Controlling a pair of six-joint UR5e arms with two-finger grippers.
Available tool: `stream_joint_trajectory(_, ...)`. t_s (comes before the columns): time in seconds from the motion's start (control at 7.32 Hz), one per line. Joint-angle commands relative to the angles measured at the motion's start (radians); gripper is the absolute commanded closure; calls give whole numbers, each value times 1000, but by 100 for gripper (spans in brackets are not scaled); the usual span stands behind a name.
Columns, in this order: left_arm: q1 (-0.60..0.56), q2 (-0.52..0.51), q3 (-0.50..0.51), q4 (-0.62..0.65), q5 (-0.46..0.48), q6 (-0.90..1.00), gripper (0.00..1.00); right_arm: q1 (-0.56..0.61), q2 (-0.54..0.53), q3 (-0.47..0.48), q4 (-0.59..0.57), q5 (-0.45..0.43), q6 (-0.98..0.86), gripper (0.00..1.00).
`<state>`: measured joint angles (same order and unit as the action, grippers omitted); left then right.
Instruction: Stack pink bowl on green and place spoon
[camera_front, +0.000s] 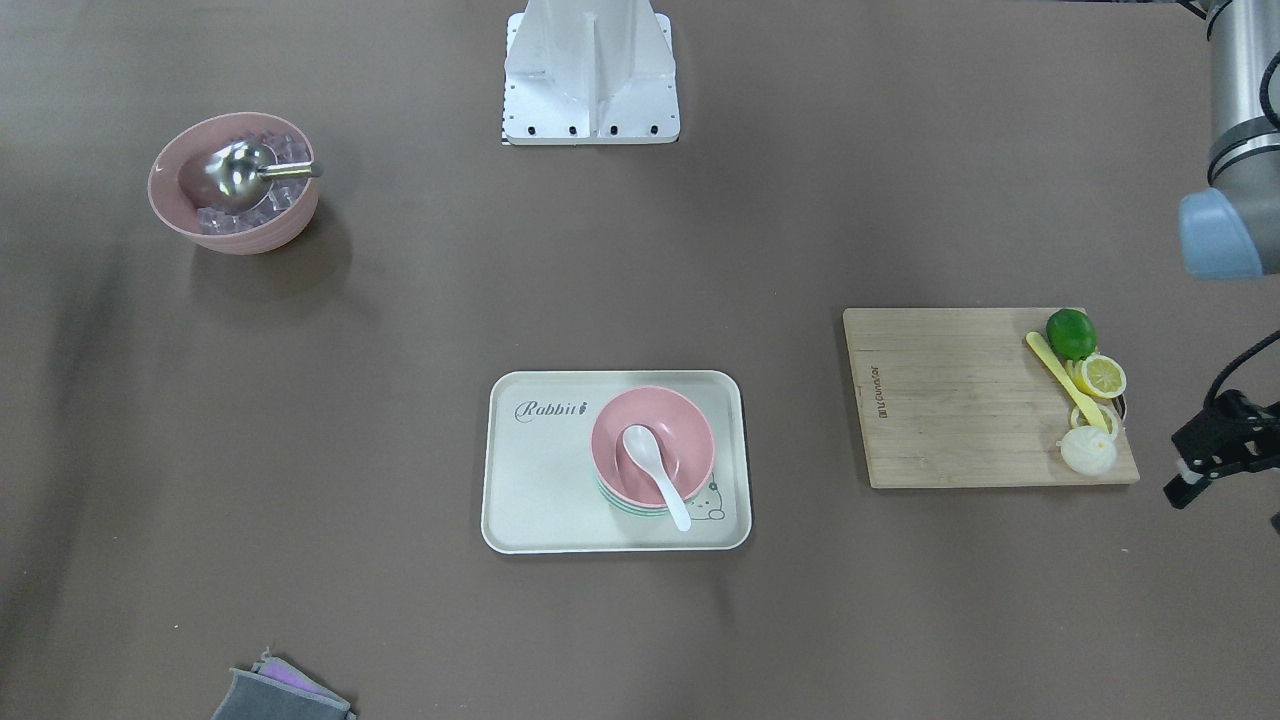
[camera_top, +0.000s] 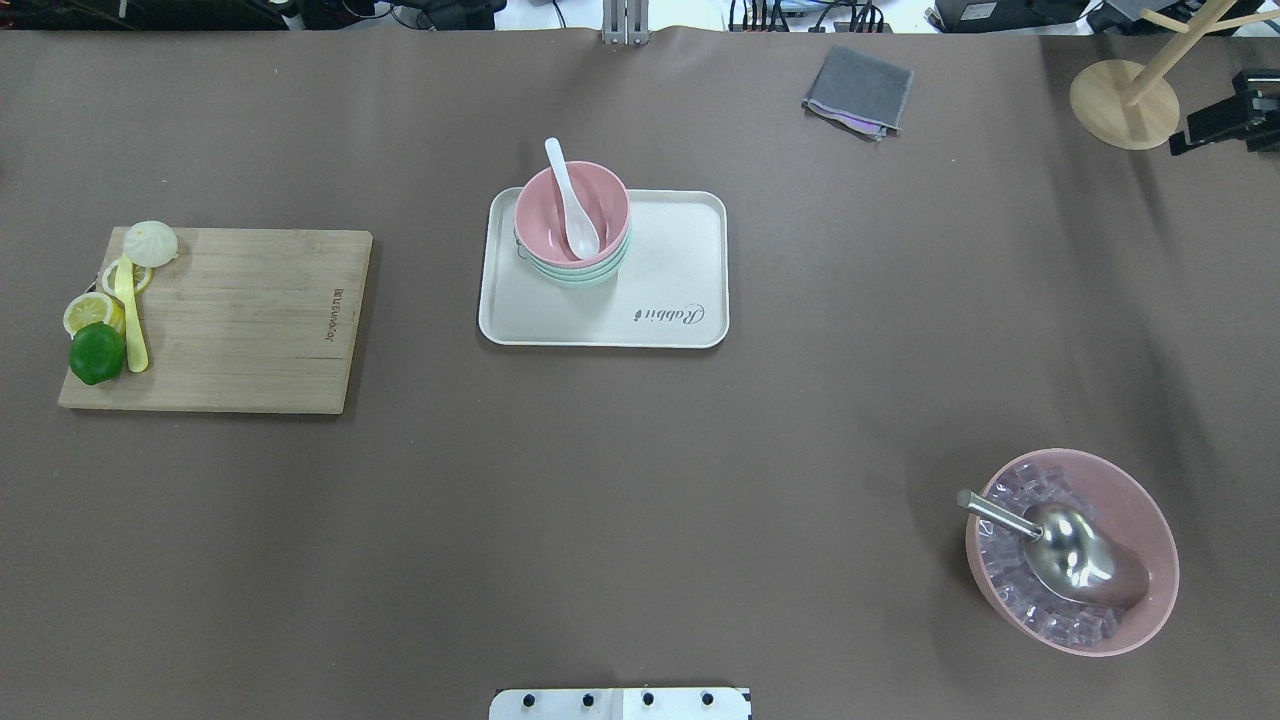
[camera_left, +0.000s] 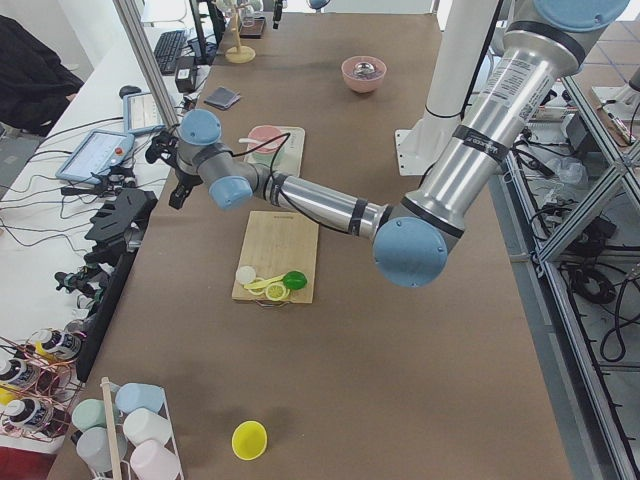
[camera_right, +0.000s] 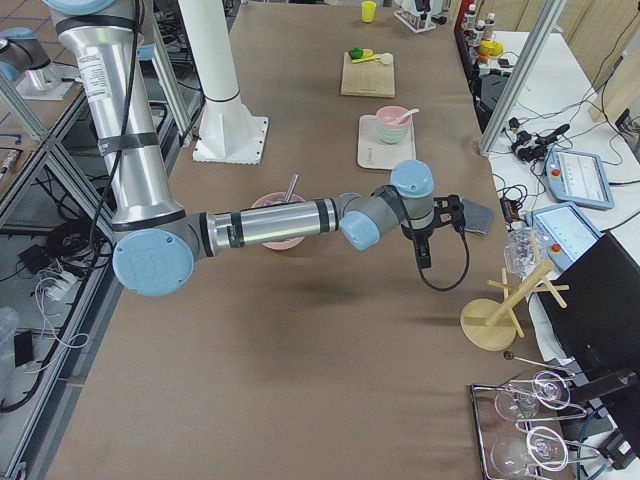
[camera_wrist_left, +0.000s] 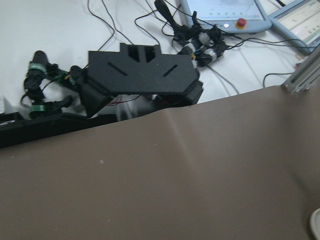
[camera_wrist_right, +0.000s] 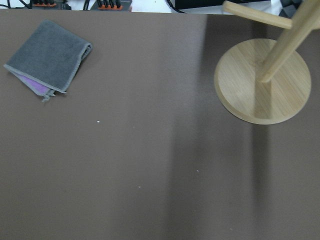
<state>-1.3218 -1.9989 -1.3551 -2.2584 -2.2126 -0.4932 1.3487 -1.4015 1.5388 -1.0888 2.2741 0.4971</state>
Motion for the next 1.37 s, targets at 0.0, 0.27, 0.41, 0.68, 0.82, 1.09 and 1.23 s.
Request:
stream_joint_trajectory(0.0,-4,123,61,-148,176,42,2,7,-76,-5,3,-148,-17,0)
stream_joint_trajectory(0.27,-5,141,94,-77,186,177,2,9,-131,-3,-11,-160,-186,0)
stream_joint_trajectory(0.41,-20,141,88,6,103,214,2,16,-137,-3,-66,-121,-278,0)
stream_joint_trajectory(0.68,-92,143,58,167,-127,219,2,99,-103,30,-327,-17,-415,0)
stream_joint_trajectory(0.82,-124,159,19,240,-168,220,2,128,-100,68,-444,42,-472,0)
stream_joint_trajectory(1.09,-161,215,-21,270,-104,269,2,147,-100,171,-642,51,-483,0)
stream_joint_trajectory(1.23,-207,227,-30,375,-104,383,2,148,-88,191,-739,54,-539,0)
